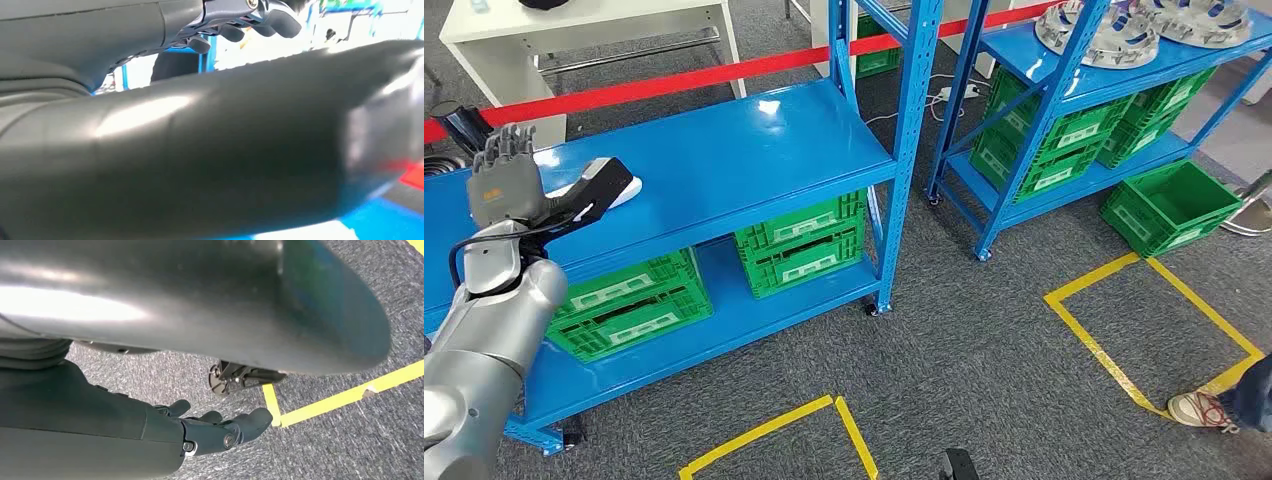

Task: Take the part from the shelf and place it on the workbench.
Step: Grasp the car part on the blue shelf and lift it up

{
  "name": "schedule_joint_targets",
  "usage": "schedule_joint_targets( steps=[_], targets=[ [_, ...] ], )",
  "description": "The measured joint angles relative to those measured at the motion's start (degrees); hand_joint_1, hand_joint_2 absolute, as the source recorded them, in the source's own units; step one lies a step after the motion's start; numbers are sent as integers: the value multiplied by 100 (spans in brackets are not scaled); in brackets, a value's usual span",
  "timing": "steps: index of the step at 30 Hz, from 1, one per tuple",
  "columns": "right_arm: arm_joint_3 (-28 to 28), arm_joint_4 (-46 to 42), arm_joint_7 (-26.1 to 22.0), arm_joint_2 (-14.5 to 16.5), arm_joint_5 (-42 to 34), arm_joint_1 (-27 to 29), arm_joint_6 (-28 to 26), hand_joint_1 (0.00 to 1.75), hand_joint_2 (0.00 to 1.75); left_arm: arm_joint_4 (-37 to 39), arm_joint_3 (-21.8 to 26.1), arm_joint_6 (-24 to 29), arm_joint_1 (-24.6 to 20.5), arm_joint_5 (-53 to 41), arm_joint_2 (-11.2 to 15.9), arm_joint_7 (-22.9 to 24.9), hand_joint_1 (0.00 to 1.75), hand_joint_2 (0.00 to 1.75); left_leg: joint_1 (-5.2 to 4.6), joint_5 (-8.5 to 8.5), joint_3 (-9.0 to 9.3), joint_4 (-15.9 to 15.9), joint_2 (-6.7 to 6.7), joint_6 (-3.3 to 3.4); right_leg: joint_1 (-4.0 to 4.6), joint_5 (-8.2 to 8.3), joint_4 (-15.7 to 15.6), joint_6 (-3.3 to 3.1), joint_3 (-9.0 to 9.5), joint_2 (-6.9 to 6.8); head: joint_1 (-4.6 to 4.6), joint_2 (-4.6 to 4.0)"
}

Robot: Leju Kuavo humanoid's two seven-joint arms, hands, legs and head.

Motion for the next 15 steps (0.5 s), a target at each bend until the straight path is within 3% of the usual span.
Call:
schedule_joint_targets(
  steps=[2,3,5,10,12,14,15],
  targets=[
    [-5,0,-1,-2,-3,0,0,0,0,25,9,-7,1,0,11,17,0,0,1,-42,34,25,-8,-13,-1,305,-416,-12,145,-1,-1,0],
    [-9,0,-2,-3,-5,0,-1,0,0,47,17,-14,2,0,22,35,0,0,2,-87,64,47,-13,-29,0,562,-835,-30,293,-5,-1,0],
    [-15,0,-2,-6,-8,-6,-2,0,0,85,26,-28,-9,-1,45,68,0,0,-20,-158,98,83,-22,-80,16,830,-1483,-78,570,-7,-4,0],
    [-30,0,-2,-6,-10,-8,-7,0,0,159,57,-88,-22,-10,114,164,0,0,-19,-246,109,130,-18,-248,19,804,-1676,-236,718,-1,-19,0],
    [-39,0,-2,-5,-11,-13,-7,0,0,185,79,-138,-33,-16,157,217,0,0,-8,-468,-120,601,7,-306,1,787,-1710,-299,781,-3,-33,0],
    [-49,0,-1,-5,-13,-13,-7,0,0,229,101,-210,-21,-27,205,272,0,0,-3,-729,-534,1345,18,-343,1,753,-1712,-329,817,2,-40,0],
    [-52,0,0,-5,-14,-8,-7,0,0,254,110,-244,-2,-30,231,300,0,0,-1,-751,-688,1572,20,-351,1,737,-1710,-333,834,5,-42,0]
  ],
)
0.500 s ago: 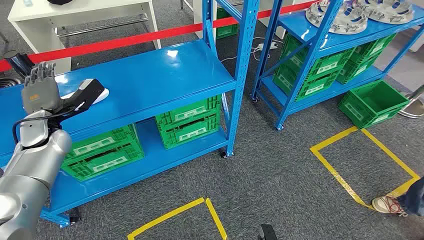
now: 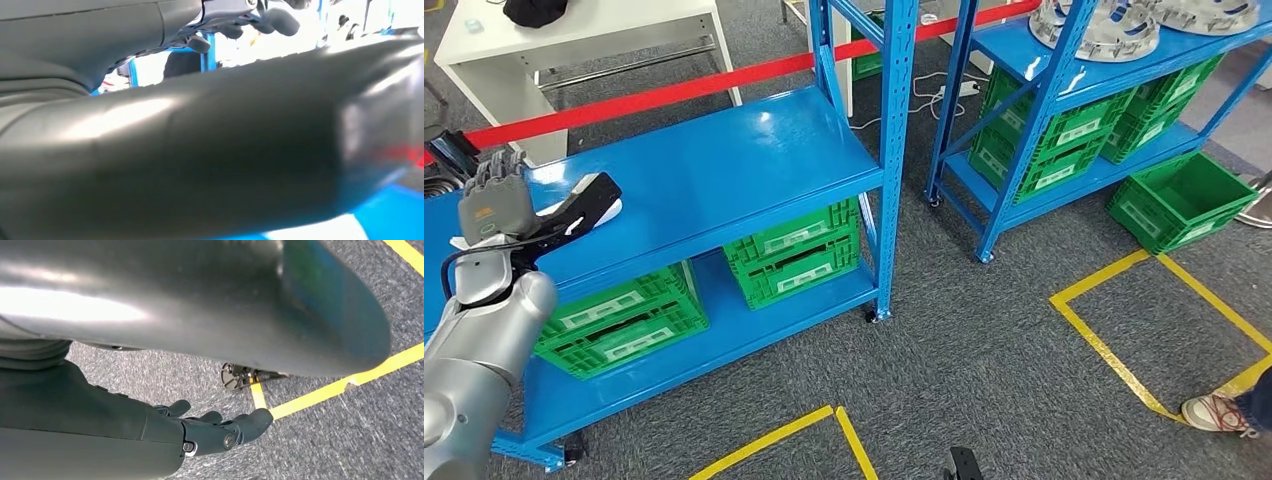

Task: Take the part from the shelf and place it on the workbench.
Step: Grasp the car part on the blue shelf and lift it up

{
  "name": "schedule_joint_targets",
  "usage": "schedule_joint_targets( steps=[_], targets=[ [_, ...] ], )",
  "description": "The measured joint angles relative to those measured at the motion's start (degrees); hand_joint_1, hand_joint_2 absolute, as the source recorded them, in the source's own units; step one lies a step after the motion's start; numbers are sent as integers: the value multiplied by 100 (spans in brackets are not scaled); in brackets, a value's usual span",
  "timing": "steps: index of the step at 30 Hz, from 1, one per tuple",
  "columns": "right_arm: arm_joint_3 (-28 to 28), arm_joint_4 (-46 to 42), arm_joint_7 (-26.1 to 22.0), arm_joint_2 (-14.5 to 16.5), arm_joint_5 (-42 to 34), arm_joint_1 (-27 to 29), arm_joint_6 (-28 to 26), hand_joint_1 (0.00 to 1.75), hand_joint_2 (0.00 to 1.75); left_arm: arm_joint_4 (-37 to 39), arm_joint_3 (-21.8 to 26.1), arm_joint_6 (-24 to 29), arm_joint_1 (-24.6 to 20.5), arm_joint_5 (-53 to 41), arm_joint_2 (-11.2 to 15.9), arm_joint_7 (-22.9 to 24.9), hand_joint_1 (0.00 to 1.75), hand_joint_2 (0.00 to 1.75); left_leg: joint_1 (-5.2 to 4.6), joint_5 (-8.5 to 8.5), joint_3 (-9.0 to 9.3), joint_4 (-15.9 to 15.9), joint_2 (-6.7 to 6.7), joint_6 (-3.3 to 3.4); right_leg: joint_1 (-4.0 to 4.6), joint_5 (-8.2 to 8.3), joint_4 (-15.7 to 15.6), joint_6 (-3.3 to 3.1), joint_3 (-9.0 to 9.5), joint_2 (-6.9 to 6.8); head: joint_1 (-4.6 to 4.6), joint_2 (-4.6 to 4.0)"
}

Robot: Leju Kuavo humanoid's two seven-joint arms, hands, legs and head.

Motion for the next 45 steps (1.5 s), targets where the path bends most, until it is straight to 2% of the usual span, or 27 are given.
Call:
schedule_joint_targets(
  steps=[1,2,4,5,6,9,11,12,14,15,16,17,19,21,23,26,27,29,30,31,32,34,36,37,40,41,45],
  targets=[
    [-3,0,1,-1,-1,4,0,0,0,25,8,-25,17,-2,23,24,0,0,1,94,-53,12,1,2,0,-19,2,5,22,4,0,0],
    [-5,0,0,0,-1,7,0,0,0,43,18,-40,28,-1,43,41,0,0,2,280,12,-201,2,13,0,-39,4,15,49,7,0,0],
    [-7,0,0,1,-1,5,0,0,0,67,44,-50,30,0,77,63,0,0,-4,685,351,-968,5,55,7,-87,11,53,107,11,1,0],
    [-7,0,0,1,-1,0,0,0,0,74,57,-50,27,1,87,68,0,0,-15,784,503,-1273,5,87,14,-109,17,81,121,11,0,0],
    [-8,0,1,1,1,-4,-1,0,0,84,67,-50,26,1,97,72,0,0,-27,812,596,-1455,4,120,21,-126,17,110,129,10,1,0],
    [-9,0,1,0,17,-11,-14,0,0,105,94,-49,35,-16,109,88,0,0,-29,775,656,-1550,-5,228,26,-154,-3,208,146,4,4,0],
    [-11,0,-1,-2,36,-17,-21,0,0,106,120,-47,32,-44,115,97,0,0,-1,770,709,-1589,-4,298,28,-273,191,268,70,-1,17,0],
    [-13,0,1,-3,42,-18,-22,0,0,107,136,-49,30,-57,115,102,0,0,8,762,734,-1599,-1,324,21,-396,456,290,-62,-2,25,0],
    [-25,0,9,-3,48,-18,-22,0,0,122,169,-56,38,-76,118,110,0,0,1,731,749,-1590,0,362,16,-681,1228,318,-495,-3,38,0],
    [-34,0,13,-3,49,-15,-22,0,0,131,178,-61,50,-81,118,112,0,0,-3,714,755,-1582,-3,371,14,-739,1522,324,-689,-3,38,0],
    [-44,0,17,-3,51,-12,-22,0,0,139,184,-67,62,-83,118,115,0,0,-6,694,766,-1572,-8,372,15,-690,1625,322,-795,-3,40,0],
    [-52,0,19,-3,52,-11,-22,0,0,143,187,-73,71,-84,118,120,0,0,-7,670,785,-1561,-13,367,15,-531,1489,312,-779,-3,40,0],
    [-64,0,22,-4,56,-10,-24,0,0,144,193,-84,76,-85,119,138,0,0,-8,614,836,-1539,-20,339,21,-87,731,261,-475,-6,40,0],
    [-75,0,27,-5,57,-17,-27,0,0,147,201,-94,72,-87,127,157,0,0,-26,561,861,-1520,-25,284,43,113,142,204,-202,-7,37,0],
    [-86,0,32,-5,58,-21,-28,0,0,151,207,-112,68,-93,139,176,0,0,-35,542,870,-1535,-29,219,65,87,35,159,-143,-4,36,0],
    [-92,0,34,-4,64,-25,-29,0,0,144,216,-128,67,-119,156,207,0,0,-28,442,818,-1410,-24,124,20,94,-32,65,-71,-7,22,0],
    [-92,0,35,-3,69,-28,-29,0,0,144,222,-128,66,-124,169,209,0,0,-23,327,707,-1180,-18,94,3,91,-54,34,-37,-8,11,0],
    [-93,0,40,-3,75,-27,-29,0,0,155,237,-129,83,-119,192,196,0,0,-4,27,308,-430,-5,44,-1,57,-59,-5,2,-6,-5,0],
    [-94,0,44,-3,79,-23,-29,0,0,162,244,-129,103,-110,199,185,0,0,5,-60,105,-102,-2,26,-1,40,-57,-12,18,-4,-4,0],
    [-94,0,47,-3,83,-19,-29,0,0,168,254,-129,124,-101,203,169,0,0,13,-46,-24,64,1,15,-1,22,-55,-10,36,-2,-4,0],
    [-94,0,50,-3,88,-16,-29,0,0,171,265,-129,138,-102,205,153,0,0,20,82,-36,-2,3,11,-2,4,-52,-1,59,1,-4,0],
    [-95,0,57,-3,101,-14,-30,0,0,167,280,-129,146,-177,205,110,0,0,32,545,252,-720,11,18,-6,-50,-42,38,123,3,-4,0],
    [-96,0,66,-4,110,-23,-34,0,0,163,283,-136,137,-303,201,74,0,0,19,793,591,-1401,12,51,7,-105,-22,99,158,6,-6,0],
    [-98,0,71,-4,114,-28,-39,0,0,164,282,-142,140,-348,193,64,0,44,13,809,666,-1545,8,72,19,-124,-9,114,158,6,-4,0],
    [-103,0,81,-5,124,-29,-67,0,0,167,281,-151,170,-435,153,40,0,175,-1,800,685,-1580,-8,120,34,-123,-19,59,163,7,7,0],
    [-104,0,80,-5,128,-28,-78,0,0,169,281,-151,179,-470,136,37,0,175,-6,794,683,-1579,-13,134,32,-116,-39,45,175,4,8,0],
    [-108,0,75,-5,144,-37,-105,0,0,186,281,-148,232,-567,68,50,0,175,-12,777,685,-1577,-26,182,31,-105,-98,66,212,-5,8,0]
  ],
)
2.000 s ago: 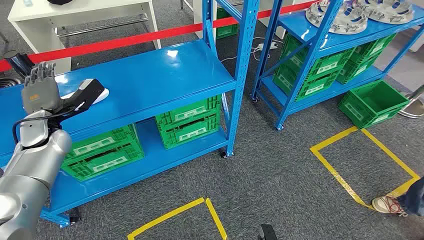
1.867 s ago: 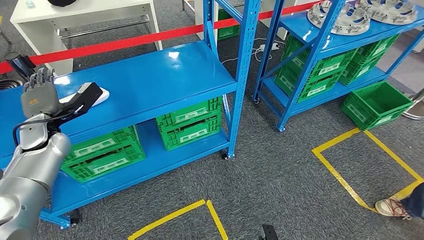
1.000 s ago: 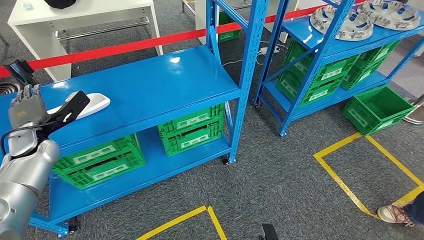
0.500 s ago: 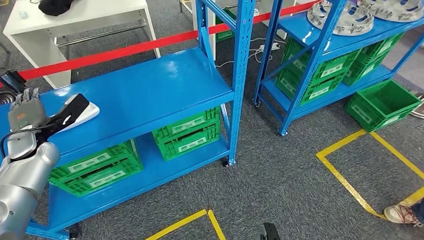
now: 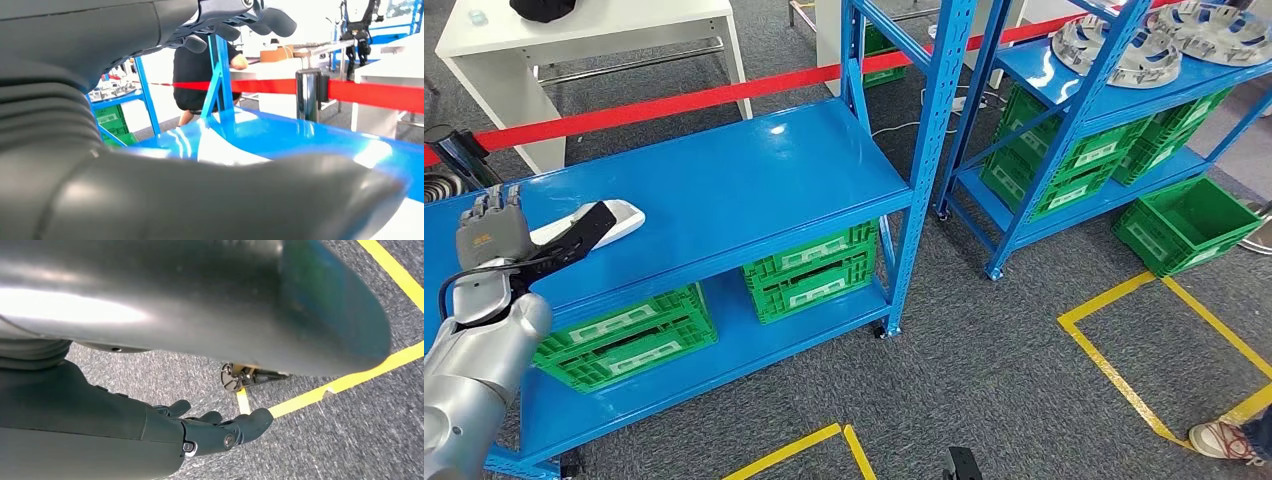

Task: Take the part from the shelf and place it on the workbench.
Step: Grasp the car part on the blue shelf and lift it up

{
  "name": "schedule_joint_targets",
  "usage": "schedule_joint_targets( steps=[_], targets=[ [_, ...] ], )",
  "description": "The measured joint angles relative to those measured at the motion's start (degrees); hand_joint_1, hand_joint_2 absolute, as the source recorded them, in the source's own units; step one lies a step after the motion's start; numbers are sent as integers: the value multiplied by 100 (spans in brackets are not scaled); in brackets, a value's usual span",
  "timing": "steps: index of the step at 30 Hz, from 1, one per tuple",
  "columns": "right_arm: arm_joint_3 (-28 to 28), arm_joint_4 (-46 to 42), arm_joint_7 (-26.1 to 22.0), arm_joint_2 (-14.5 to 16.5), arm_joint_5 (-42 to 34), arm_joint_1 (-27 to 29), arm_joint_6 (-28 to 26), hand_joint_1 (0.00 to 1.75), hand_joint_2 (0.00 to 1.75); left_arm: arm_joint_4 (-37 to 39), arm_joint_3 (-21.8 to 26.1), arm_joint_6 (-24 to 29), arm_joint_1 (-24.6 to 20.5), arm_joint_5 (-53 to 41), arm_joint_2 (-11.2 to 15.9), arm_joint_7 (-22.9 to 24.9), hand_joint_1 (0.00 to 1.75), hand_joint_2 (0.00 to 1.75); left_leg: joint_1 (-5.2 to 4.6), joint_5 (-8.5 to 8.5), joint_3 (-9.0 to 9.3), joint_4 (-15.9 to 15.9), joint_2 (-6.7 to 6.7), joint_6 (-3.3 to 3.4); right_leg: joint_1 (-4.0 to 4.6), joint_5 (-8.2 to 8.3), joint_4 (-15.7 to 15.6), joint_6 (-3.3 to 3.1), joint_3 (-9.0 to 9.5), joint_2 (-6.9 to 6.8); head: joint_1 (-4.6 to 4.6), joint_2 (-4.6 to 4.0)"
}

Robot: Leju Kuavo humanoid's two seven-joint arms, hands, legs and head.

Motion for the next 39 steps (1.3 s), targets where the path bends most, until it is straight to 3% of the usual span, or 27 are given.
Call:
schedule_joint_targets(
  steps=[5,7,39],
  targets=[
    [-3,0,-1,0,15,2,0,0,0,3,1,2,44,-22,-32,-4,0,175,-13,-10,-1,7,12,25,-16,7,-30,129,7,4,-2,0],
    [-3,0,0,0,22,2,-1,0,0,3,1,10,54,-64,-42,-48,0,175,-14,-9,-1,7,12,26,-18,6,-31,150,8,4,-2,0],
    [-4,0,45,0,158,1,33,0,0,81,-248,623,725,-638,-423,-415,0,175,-8,-8,13,-7,21,24,-10,-4,-21,154,4,5,-2,0]
  ],
)
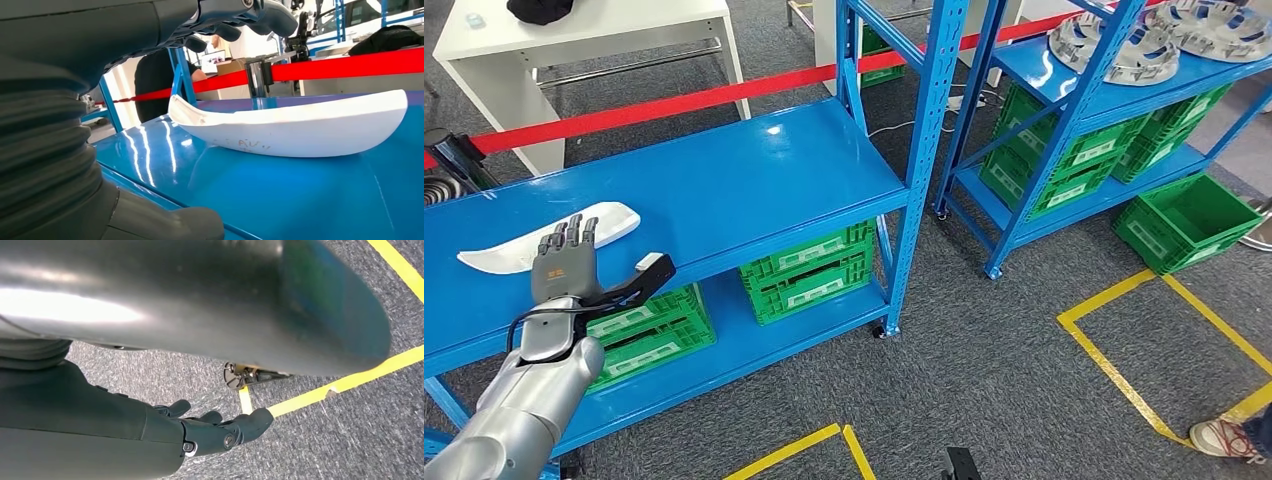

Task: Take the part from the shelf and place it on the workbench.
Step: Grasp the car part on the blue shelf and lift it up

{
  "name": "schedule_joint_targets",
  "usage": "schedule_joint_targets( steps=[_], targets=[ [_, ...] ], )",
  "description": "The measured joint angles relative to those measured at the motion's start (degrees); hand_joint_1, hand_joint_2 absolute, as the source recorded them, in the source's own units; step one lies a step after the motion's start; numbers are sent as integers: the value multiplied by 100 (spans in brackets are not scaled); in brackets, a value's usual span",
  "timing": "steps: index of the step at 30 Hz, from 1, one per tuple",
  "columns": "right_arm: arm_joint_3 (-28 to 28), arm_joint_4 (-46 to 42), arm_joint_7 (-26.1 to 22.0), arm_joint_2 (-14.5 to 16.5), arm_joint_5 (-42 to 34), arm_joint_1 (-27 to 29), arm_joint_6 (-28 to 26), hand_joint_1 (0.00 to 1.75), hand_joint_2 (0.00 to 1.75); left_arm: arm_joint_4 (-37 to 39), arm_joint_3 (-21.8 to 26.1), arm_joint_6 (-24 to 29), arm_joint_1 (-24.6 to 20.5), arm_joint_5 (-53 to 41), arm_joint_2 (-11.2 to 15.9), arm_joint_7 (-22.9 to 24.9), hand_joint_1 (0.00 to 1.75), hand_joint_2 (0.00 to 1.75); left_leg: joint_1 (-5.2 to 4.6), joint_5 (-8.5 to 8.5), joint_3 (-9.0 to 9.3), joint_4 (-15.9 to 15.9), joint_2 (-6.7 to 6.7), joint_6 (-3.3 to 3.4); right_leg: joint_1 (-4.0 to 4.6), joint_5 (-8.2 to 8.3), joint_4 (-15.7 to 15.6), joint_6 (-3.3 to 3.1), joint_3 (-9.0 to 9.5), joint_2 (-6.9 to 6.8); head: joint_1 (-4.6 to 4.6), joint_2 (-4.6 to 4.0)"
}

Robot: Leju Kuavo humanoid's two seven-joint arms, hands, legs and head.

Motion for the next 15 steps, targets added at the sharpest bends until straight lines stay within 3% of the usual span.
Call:
schedule_joint_targets(
  steps=[4,6,9,10,15],
  targets=[
    [0,0,-2,1,11,0,-5,0,0,1,0,192,53,21,-26,13,1,175,0,0,0,0,0,0,0,0,1,0,0,0,0,0],
    [-1,0,-2,2,14,0,-21,0,0,5,0,304,102,64,-47,14,19,175,0,0,0,-1,0,0,0,-1,1,0,0,0,0,0],
    [-2,0,-2,7,21,0,-33,0,0,29,0,385,195,115,-76,9,128,175,0,-1,0,-1,0,0,0,-2,1,-1,0,0,0,0],
    [-2,0,-2,9,28,0,-32,0,0,36,0,406,231,131,-85,5,155,175,0,-1,0,-1,0,-1,0,-2,1,-1,0,0,0,0],
    [-4,0,-17,11,50,2,-26,0,0,72,10,588,397,241,-114,-70,157,175,0,-1,0,-1,0,-1,0,-3,1,-1,0,0,0,0]
  ],
)
